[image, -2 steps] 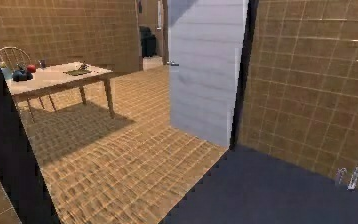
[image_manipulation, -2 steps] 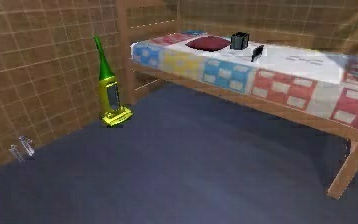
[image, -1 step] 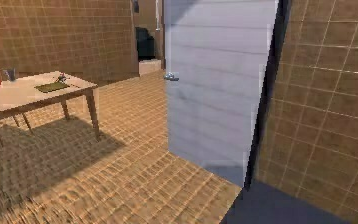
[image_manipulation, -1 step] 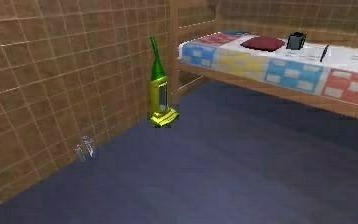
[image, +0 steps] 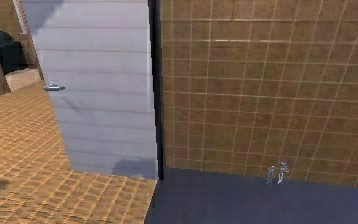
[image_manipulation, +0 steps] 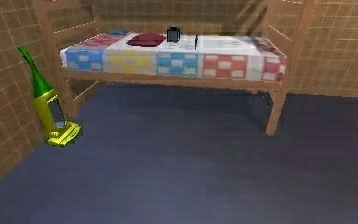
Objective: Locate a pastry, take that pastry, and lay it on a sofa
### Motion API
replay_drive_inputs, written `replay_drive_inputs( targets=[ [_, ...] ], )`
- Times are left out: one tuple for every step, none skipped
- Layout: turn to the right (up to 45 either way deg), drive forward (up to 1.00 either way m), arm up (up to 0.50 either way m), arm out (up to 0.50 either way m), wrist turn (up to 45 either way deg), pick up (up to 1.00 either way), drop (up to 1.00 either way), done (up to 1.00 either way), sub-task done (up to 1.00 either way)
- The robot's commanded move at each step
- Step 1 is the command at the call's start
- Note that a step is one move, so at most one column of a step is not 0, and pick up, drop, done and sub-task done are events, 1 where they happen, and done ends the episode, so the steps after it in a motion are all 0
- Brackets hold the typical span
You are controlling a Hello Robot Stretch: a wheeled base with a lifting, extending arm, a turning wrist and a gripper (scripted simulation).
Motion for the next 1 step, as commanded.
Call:
replay_drive_inputs(
  targets=[
    [0.0, 0.05, 0.00, 0.00, 0.0, 0.00, 0.00, 0.00, 0.00]
  ],
)
